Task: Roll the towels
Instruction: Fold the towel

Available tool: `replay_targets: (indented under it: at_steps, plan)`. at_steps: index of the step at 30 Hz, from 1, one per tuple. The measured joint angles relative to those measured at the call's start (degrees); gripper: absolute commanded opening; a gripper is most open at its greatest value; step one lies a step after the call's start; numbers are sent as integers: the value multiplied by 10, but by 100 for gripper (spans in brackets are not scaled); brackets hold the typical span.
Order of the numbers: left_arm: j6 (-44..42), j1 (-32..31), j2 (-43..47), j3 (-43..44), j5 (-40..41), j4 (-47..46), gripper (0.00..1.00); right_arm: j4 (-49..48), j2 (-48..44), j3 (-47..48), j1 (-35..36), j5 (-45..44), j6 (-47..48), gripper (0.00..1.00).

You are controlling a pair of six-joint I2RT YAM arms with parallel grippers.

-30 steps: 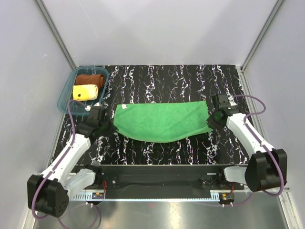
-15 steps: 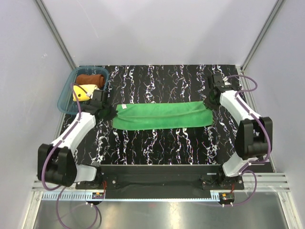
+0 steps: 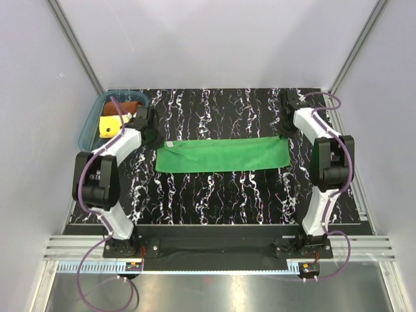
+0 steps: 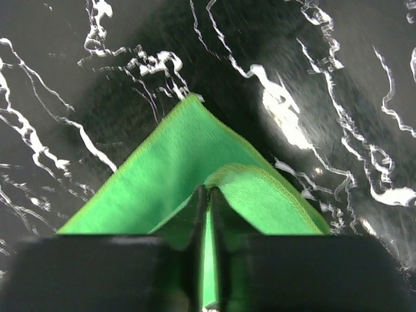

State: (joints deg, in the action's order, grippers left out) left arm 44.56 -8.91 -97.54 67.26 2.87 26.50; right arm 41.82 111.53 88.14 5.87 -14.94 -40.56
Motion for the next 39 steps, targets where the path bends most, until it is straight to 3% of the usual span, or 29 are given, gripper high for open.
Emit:
replay_targets:
  at_steps: [1,2,3,4,5,8,15,20,23,28,33,39]
  plan:
    - [-2,2,-10,5,-1,-1,10,0,9,9,-1,1,0,38]
    - [-4,4,-20,10,-3,-1,27,2,21,20,-2,2,0,61]
    - [-9,6,-29,16,-5,0,37,4,31,30,-2,5,0,88]
    - [-10,9,-40,24,-7,2,48,7,40,40,-3,7,3,90]
    - [-9,12,-50,31,-9,4,68,10,50,52,-4,8,9,91]
    - [-10,21,-64,40,-10,4,91,16,72,82,-4,9,17,93]
    - [-24,35,-53,54,-3,13,95,23,65,96,-4,5,32,94]
    - [-26,33,40,36,-3,19,94,8,6,21,-4,6,50,95]
    - [-25,17,125,-15,-3,2,92,-7,-40,-40,-5,8,62,95]
    - [-11,-16,231,-179,-16,-23,88,-27,-105,-136,-27,27,73,91]
    - [9,-19,244,-307,-46,-40,91,-48,-132,-204,-56,55,80,86]
    - [31,-19,230,-337,-84,-111,87,-73,-125,-229,-58,87,86,76]
